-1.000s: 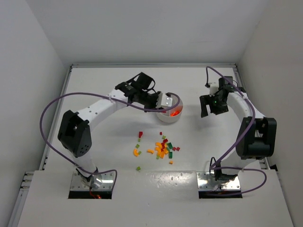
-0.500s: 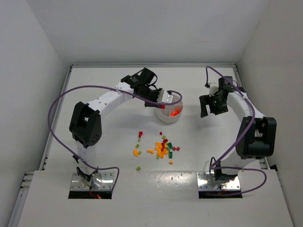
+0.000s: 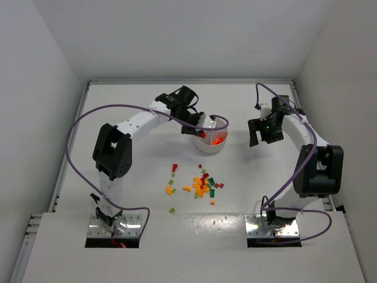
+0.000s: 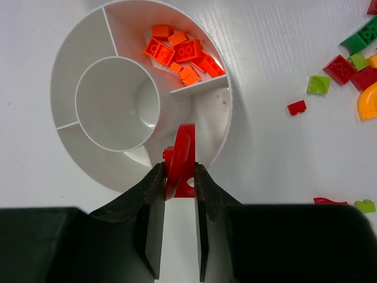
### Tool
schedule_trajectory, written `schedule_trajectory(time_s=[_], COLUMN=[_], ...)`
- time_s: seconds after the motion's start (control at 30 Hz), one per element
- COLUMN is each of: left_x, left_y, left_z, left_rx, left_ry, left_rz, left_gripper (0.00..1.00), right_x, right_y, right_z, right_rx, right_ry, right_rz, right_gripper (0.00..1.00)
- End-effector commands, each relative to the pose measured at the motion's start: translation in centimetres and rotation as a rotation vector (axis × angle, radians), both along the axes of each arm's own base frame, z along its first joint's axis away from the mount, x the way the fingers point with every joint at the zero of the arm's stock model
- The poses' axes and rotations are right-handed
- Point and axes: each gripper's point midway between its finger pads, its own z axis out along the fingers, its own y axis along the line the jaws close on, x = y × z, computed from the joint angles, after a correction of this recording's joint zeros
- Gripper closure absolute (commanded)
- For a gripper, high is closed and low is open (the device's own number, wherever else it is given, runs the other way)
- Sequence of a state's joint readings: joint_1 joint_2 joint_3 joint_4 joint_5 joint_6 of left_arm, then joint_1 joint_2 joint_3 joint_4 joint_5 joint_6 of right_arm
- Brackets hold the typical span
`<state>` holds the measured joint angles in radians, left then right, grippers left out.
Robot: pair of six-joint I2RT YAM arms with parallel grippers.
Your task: Sort the legos into containers by color
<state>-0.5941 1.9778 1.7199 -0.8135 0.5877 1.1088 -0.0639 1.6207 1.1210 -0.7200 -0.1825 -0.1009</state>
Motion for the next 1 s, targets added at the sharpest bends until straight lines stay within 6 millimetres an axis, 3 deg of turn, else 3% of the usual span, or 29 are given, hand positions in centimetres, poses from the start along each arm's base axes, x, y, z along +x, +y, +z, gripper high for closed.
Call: schedule_trajectory(time_s=[0.0, 0.2, 0.37, 0.43, 0.47, 0.5, 0.57, 0.63, 0.67, 0.7, 0.77, 0.8, 0.97], left_x=[0.5, 1.2, 0.9, 0.6, 0.6, 0.4, 0.0, -0.1, -0.2, -0.5, -1.9, -2.6, -6.6], left_y=[-1.3, -1.8, -2.3, -2.3, -2.4, -2.2, -2.0, -0.8, -0.1, 1.2, 3.5, 5.3, 9.6], left_z=[1.5, 1.6, 1.7, 2.0, 3.1, 3.1, 4.7, 5.5, 6.0, 7.5, 5.7, 4.6, 0.2], left_rx=[-0.053, -0.060, -0.073, -0.080, -0.097, -0.096, -0.120, -0.125, -0.132, -0.157, -0.101, -0.048, 0.082], left_ry=[-0.022, -0.014, -0.011, -0.008, -0.024, -0.014, -0.010, 0.022, 0.048, 0.084, 0.196, 0.206, 0.399], left_rz=[-0.038, -0.020, -0.027, -0.032, -0.025, -0.017, 0.017, 0.093, 0.136, 0.217, 0.389, 0.483, 0.751], left_gripper=[0.79, 0.71, 0.57, 0.47, 0.37, 0.35, 0.37, 0.42, 0.49, 0.53, 0.63, 0.63, 0.54], right_x=[1.3, 1.5, 1.5, 1.5, 1.5, 1.5, 1.5, 1.5, 1.6, 1.2, 1.2, 0.8, 0.7], right_y=[-0.4, -0.4, -0.4, -0.4, -0.4, -0.3, -0.1, -0.1, -0.1, 0.1, 0.4, 0.4, 1.3], right_z=[1.1, 1.3, 1.1, 1.1, 1.1, 1.1, 1.1, 1.1, 1.5, 1.2, 1.3, 1.2, 0.7], right_rx=[-0.010, -0.010, -0.010, -0.010, -0.010, -0.001, 0.008, 0.008, 0.007, 0.019, 0.032, 0.032, 0.066], right_ry=[-0.036, -0.045, -0.036, -0.036, -0.036, -0.036, -0.037, -0.037, -0.049, -0.038, -0.048, -0.044, -0.033], right_rz=[-0.012, -0.012, -0.012, -0.012, -0.012, -0.009, -0.006, -0.006, -0.006, -0.002, -0.006, -0.006, 0.005], right_gripper=[0.17, 0.17, 0.17, 0.17, 0.17, 0.17, 0.17, 0.17, 0.17, 0.17, 0.17, 0.17, 0.17])
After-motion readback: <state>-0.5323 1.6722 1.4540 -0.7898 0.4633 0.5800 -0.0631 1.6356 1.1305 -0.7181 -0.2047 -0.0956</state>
